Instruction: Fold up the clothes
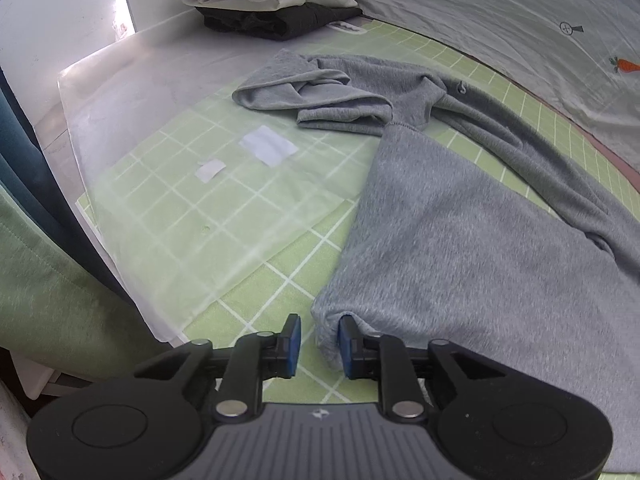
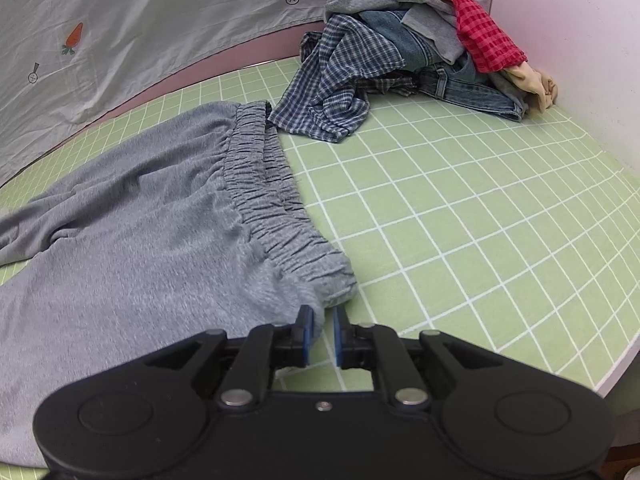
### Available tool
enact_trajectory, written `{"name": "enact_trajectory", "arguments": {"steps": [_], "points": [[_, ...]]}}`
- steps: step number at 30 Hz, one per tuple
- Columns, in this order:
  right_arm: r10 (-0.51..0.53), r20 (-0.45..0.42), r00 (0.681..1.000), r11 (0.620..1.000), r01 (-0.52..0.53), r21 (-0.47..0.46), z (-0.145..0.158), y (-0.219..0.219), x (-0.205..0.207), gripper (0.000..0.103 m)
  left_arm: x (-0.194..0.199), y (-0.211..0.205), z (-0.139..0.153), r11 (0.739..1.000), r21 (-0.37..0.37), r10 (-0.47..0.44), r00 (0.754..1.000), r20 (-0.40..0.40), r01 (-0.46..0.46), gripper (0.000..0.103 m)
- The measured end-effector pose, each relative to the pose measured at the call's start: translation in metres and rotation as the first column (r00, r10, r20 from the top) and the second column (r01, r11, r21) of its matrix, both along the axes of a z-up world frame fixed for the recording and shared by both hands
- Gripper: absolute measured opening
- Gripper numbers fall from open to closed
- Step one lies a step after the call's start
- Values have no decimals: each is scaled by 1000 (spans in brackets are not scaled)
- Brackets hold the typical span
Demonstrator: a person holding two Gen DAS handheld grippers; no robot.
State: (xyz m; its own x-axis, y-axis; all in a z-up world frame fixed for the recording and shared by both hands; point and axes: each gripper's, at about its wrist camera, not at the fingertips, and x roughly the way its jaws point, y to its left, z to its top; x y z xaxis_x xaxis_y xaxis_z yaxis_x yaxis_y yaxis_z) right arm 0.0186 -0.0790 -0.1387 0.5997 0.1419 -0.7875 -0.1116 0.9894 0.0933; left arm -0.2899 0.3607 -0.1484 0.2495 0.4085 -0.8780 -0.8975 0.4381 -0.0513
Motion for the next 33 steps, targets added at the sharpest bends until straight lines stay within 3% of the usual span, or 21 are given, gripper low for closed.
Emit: {"name": "enact_trajectory", "arguments": {"steps": [1, 7, 14, 18, 27, 29, 30, 31, 33], "points": [[-6, 3, 1000, 1000, 6, 1, 1, 0, 0, 29, 0, 2, 4, 1000, 10, -1, 1000, 14, 1, 35], [-50, 20, 999, 999, 50, 12, 5, -3, 1, 59, 13, 20, 15, 998, 49, -44, 998, 33, 43, 49], [-134, -5, 991, 991, 134, 5, -3, 2, 0, 60, 31, 53, 0, 996, 4, -94, 995, 44, 94, 54], [-170, -22, 985, 985, 170, -3, -10, 13, -2, 60, 47, 67, -14, 989, -29, -145, 987, 63, 147, 62], [-217, -29, 976, 976, 216, -29, -18, 35, 14, 61, 77, 84, -36, 976, -76, -197, 976, 92, 204, 63], [-204, -34, 978, 979, 203, -30, -19, 36, 19, 61, 82, 85, -39, 975, -93, -195, 976, 96, 204, 59], [-197, -36, 980, 980, 196, -31, -19, 37, 21, 61, 85, 85, -40, 974, -99, -192, 976, 100, 202, 43], [-191, -38, 981, 981, 190, -31, -19, 38, 24, 61, 87, 84, -41, 975, -112, -180, 978, 104, 191, 18], [-178, -42, 983, 984, 177, -32, -20, 39, 29, 61, 94, 77, -35, 979, -96, -173, 979, 104, 183, 8]]}}
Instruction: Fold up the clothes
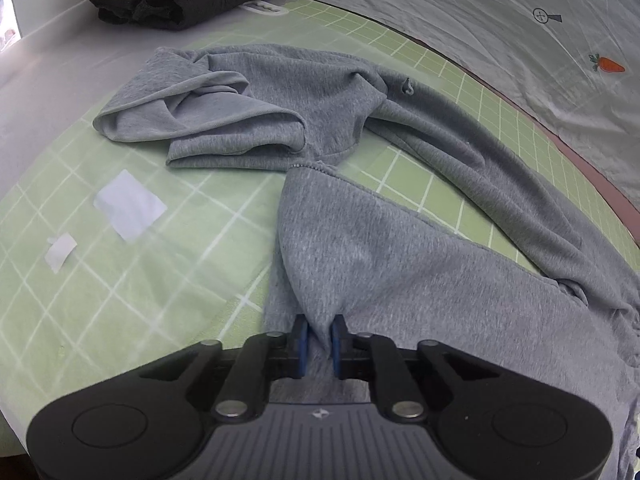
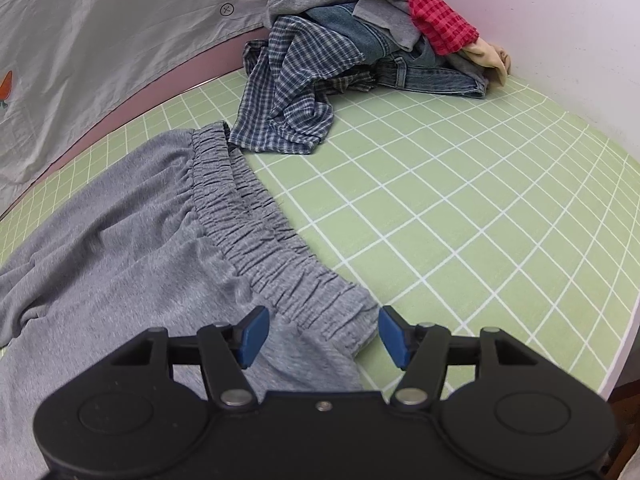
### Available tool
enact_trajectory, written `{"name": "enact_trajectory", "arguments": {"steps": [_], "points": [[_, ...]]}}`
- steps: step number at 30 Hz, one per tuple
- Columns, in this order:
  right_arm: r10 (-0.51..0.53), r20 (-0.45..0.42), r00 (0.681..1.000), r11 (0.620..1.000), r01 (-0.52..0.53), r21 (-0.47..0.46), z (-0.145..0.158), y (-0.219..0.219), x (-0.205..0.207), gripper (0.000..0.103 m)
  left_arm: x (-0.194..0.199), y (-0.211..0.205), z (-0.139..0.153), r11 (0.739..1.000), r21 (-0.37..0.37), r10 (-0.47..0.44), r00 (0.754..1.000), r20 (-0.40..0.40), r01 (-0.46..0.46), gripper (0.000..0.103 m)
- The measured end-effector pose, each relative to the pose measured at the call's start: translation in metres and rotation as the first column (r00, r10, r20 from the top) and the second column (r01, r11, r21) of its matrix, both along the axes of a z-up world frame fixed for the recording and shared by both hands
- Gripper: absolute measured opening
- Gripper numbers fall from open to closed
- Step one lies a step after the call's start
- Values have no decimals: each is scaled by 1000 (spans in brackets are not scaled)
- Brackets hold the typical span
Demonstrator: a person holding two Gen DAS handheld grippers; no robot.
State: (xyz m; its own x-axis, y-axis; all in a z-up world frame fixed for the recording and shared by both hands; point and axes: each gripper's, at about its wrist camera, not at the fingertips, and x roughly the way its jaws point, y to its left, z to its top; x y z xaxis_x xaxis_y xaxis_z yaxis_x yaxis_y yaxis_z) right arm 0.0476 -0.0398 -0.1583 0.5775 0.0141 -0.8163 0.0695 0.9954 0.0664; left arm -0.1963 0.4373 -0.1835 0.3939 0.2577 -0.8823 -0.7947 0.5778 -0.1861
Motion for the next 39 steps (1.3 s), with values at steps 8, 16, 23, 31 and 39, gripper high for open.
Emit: {"name": "enact_trajectory", "arguments": {"steps": [8, 16, 23, 31, 39], "points": [[97, -3, 995, 995, -97, -30, -2, -20, 11, 61, 45, -77, 43, 968, 200, -158, 987, 4, 154, 6], [106, -21, 994, 994, -106, 9, -9, -70, 21, 61, 113, -198, 9, 879, 207, -427, 902, -57, 429, 8], [140, -26, 990, 990, -139, 20, -6, -97, 34, 61, 117, -227, -21, 911, 59, -408, 912, -32, 409, 22], [209, -40, 977, 978, -208, 34, -8, -87, 30, 61, 94, -202, 24, 937, 186, -306, 952, 28, 296, 34], [228, -42, 973, 973, -227, 31, -8, -61, 15, 61, 56, -142, 41, 979, 173, -128, 986, 110, 108, 34]]}}
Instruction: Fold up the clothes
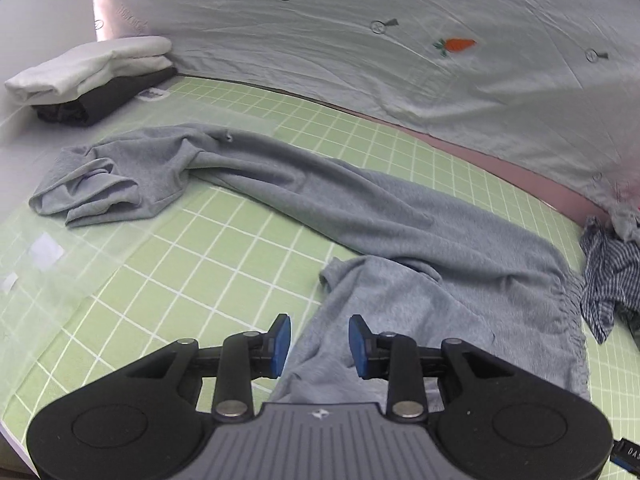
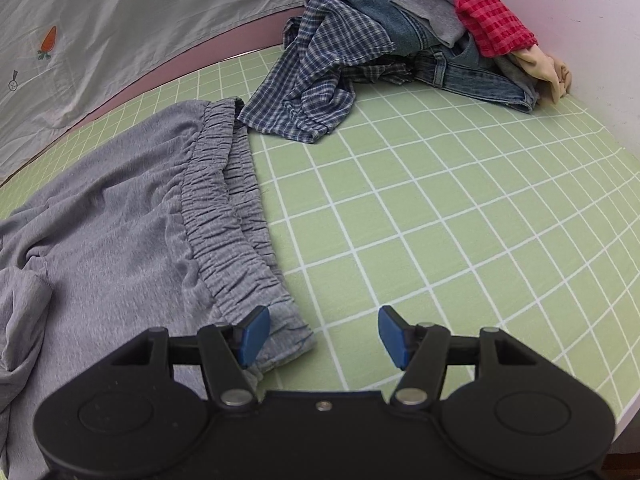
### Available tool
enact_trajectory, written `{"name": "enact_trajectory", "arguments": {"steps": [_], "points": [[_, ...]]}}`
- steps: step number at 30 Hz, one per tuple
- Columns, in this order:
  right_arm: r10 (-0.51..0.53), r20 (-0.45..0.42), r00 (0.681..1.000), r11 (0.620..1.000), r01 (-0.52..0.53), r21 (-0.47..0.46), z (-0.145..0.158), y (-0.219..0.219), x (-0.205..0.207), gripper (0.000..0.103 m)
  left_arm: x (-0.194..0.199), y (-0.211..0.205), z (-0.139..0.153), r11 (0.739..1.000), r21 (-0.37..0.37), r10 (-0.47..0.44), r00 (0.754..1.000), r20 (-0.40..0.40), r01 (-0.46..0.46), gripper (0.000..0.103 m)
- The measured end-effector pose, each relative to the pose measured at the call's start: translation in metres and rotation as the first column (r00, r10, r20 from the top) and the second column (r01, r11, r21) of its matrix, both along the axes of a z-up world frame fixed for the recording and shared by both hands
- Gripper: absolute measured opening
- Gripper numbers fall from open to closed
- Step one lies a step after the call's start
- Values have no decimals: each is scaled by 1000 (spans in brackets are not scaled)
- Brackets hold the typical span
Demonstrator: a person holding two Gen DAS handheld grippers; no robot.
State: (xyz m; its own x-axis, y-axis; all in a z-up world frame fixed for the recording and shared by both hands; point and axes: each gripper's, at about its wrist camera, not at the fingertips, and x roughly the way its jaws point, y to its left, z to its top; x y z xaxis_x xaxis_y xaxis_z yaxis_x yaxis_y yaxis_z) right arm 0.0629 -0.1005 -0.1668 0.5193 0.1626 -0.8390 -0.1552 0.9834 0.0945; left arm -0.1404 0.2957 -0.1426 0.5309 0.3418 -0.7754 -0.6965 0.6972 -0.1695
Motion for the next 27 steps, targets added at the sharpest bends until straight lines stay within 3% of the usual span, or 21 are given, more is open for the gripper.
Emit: {"name": "enact_trajectory", "arguments": {"steps": [7, 13, 15, 17, 18, 19, 20, 22, 27], "points": [[-54, -10, 998, 998, 54, -11, -3, 13, -9, 61, 7, 23, -18, 996, -2, -92, 990, -103, 92, 44], [-74, -8, 997, 997, 74, -19, -4, 29, -10, 61, 23, 32, -48, 976, -147, -175, 980, -98, 160, 48], [-77, -9, 997, 997, 76, -24, -5, 34, -9, 61, 30, 29, -55, 972, -149, -198, 974, -113, 180, 48], [-77, -12, 997, 997, 77, -29, -7, 38, -8, 61, 36, 24, -59, 972, -128, -214, 966, -144, 196, 45], [-76, -12, 997, 997, 75, -31, -7, 39, -7, 61, 39, 22, -59, 973, -116, -218, 963, -157, 202, 35], [-74, -13, 997, 997, 74, -34, -7, 39, -7, 61, 39, 21, -59, 972, -115, -220, 964, -152, 204, 14], [-73, -13, 997, 997, 73, -36, -7, 40, -7, 61, 39, 21, -58, 972, -113, -220, 964, -147, 204, 7], [-71, -14, 997, 997, 70, -41, -8, 41, -7, 61, 35, 23, -56, 976, -97, -209, 968, -142, 196, 0], [-71, -20, 997, 996, 70, -48, -11, 43, -8, 61, 15, 37, -45, 986, -84, -150, 983, -107, 142, 0]]}}
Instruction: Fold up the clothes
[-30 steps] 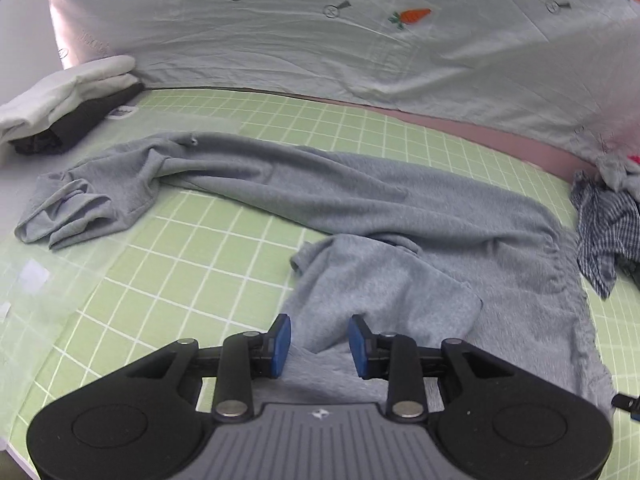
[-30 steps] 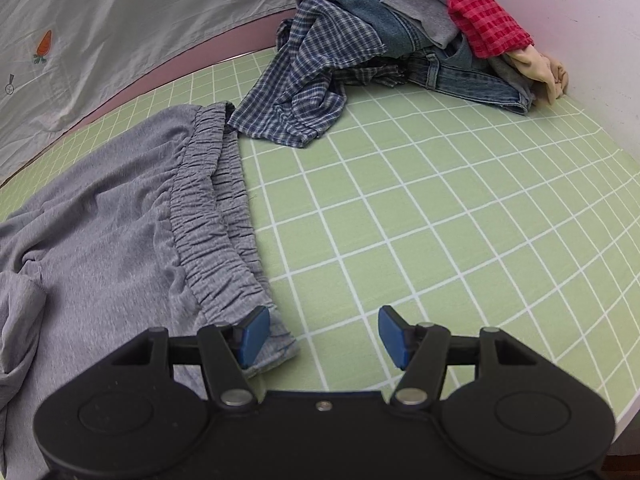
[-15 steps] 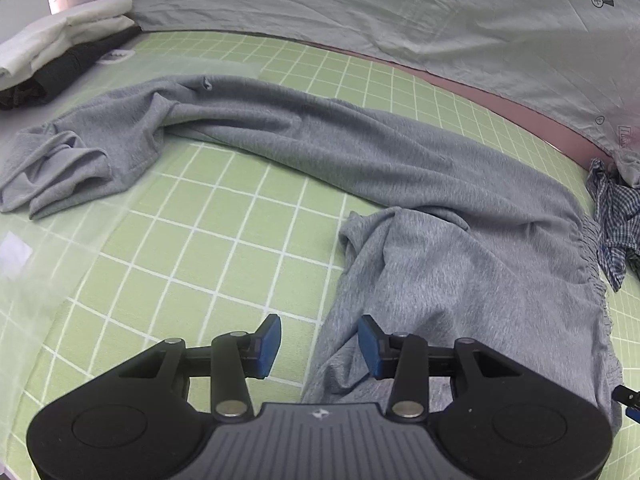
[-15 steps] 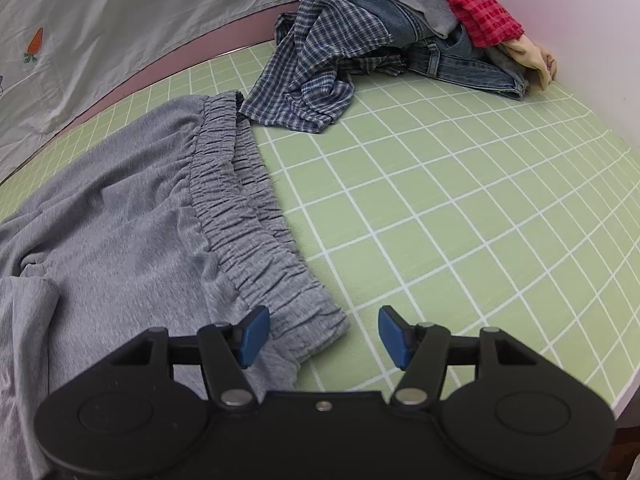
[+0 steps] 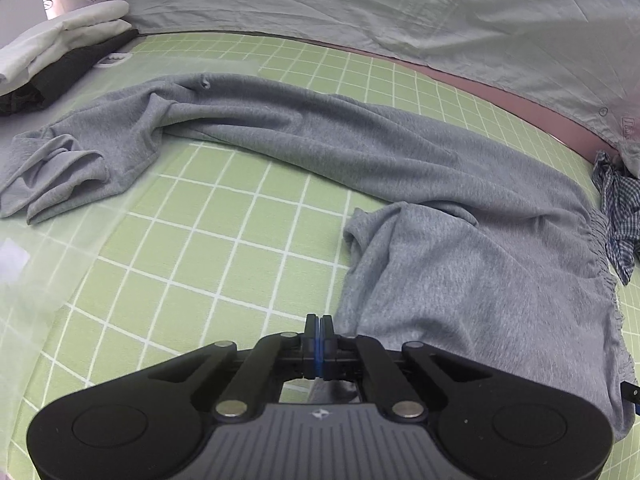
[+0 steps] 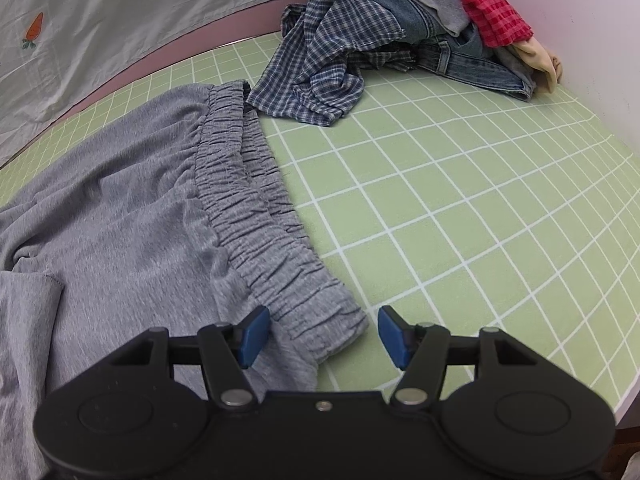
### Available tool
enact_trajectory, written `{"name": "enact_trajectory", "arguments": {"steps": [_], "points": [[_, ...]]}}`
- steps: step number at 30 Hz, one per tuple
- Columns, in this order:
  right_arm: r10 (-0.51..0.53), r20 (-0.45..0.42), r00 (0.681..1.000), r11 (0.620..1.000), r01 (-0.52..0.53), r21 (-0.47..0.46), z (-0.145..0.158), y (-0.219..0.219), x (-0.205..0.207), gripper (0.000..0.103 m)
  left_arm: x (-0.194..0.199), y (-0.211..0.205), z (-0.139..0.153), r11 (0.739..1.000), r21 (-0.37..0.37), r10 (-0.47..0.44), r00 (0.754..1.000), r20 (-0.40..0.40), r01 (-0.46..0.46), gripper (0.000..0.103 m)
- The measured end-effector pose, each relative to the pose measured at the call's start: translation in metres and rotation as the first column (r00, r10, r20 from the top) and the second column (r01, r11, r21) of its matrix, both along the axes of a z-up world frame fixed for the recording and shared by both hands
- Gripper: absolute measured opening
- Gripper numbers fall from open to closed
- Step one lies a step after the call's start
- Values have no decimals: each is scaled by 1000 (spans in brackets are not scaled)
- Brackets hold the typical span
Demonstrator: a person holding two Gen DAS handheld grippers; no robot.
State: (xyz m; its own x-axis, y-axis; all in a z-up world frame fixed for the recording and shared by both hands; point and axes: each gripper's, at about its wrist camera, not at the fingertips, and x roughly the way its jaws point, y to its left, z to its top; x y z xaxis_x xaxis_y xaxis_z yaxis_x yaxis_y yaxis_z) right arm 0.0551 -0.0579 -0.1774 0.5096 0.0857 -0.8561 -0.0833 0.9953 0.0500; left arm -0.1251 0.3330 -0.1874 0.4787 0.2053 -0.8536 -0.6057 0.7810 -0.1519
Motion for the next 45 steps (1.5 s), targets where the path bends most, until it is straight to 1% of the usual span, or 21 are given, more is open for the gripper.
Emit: {"name": "enact_trajectory", "arguments": {"steps": [3, 5, 6, 7, 8, 11, 13, 15, 17, 18, 22, 27, 29, 30, 31, 34, 38, 40, 42, 44, 45], "points": [[-6, -7, 1000, 1000, 6, 0, -3, 1, -2, 61, -12, 11, 7, 999, -7, 37, 999, 30, -37, 0], [-10, -11, 1000, 1000, 10, 0, -6, 1, -3, 61, -16, 15, 8, 998, -48, 48, 997, 55, -45, 3], [-9, -11, 1000, 1000, 9, -2, -7, 3, -4, 61, -15, 13, 8, 998, -44, 41, 998, 55, -39, 8], [-8, -11, 1000, 1000, 8, -4, -7, 4, -4, 61, -15, 11, 9, 999, -39, 31, 998, 53, -29, 16], [-7, -12, 1000, 1000, 7, -6, -8, 5, -4, 61, -13, 6, 8, 1000, -25, 6, 999, 43, -5, 18], [-4, -12, 1000, 1000, 3, -13, -11, 9, -5, 61, -5, -8, 0, 999, 4, -44, 999, -6, 44, 19], [-1, -12, 1000, 1000, 1, -17, -13, 12, -6, 62, -1, -16, -6, 998, 2, -65, 998, -26, 65, 20], [8, -8, 1000, 1000, -8, -20, -13, 12, -6, 63, 2, -23, -10, 997, -3, -80, 996, -36, 80, 26], [16, -6, 1000, 1000, -16, -22, -13, 12, -5, 64, 7, -36, -10, 993, 21, -116, 992, -44, 117, 32], [20, -6, 1000, 1000, -20, -22, -13, 11, -5, 64, 10, -42, -11, 990, 30, -137, 989, -48, 139, 35], [33, -3, 999, 999, -33, -23, -15, 11, -4, 66, 23, -68, -12, 971, 74, -221, 972, -76, 227, 37], [48, -5, 999, 999, -48, -25, -16, 11, -1, 68, 29, -90, -15, 948, 121, -281, 954, -106, 293, 42], [54, -4, 999, 998, -54, -25, -16, 11, 0, 69, 28, -88, -17, 953, 124, -262, 959, -109, 275, 41], [56, -4, 998, 998, -56, -25, -16, 11, 0, 69, 27, -83, -17, 961, 119, -238, 966, -105, 250, 27], [58, -4, 998, 998, -58, -24, -16, 10, 0, 70, 25, -79, -16, 968, 115, -213, 972, -101, 224, 10], [64, -4, 998, 998, -64, -23, -16, 10, 1, 70, 14, -62, -5, 980, 131, -141, 988, -63, 148, 9], [66, -1, 998, 998, -66, -22, -16, 9, 1, 71, -3, -31, 15, 974, 226, -7, 998, -55, 19, 8], [67, 2, 998, 998, -67, -21, -16, 10, -1, 70, -15, -11, 26, 956, 290, 74, 996, -55, -55, 8], [67, 7, 998, 998, -67, -21, -17, 9, -1, 70, -29, 14, 38, 922, 367, 155, 987, -52, -125, 8], [67, 10, 998, 998, -66, -22, -17, 9, -2, 70, -46, 35, 49, 873, 449, 237, 970, -47, -192, 8], [65, 11, 998, 998, -64, -22, -17, 9, -3, 70, -56, 47, 56, 838, 496, 287, 957, -44, -228, 8]]}}
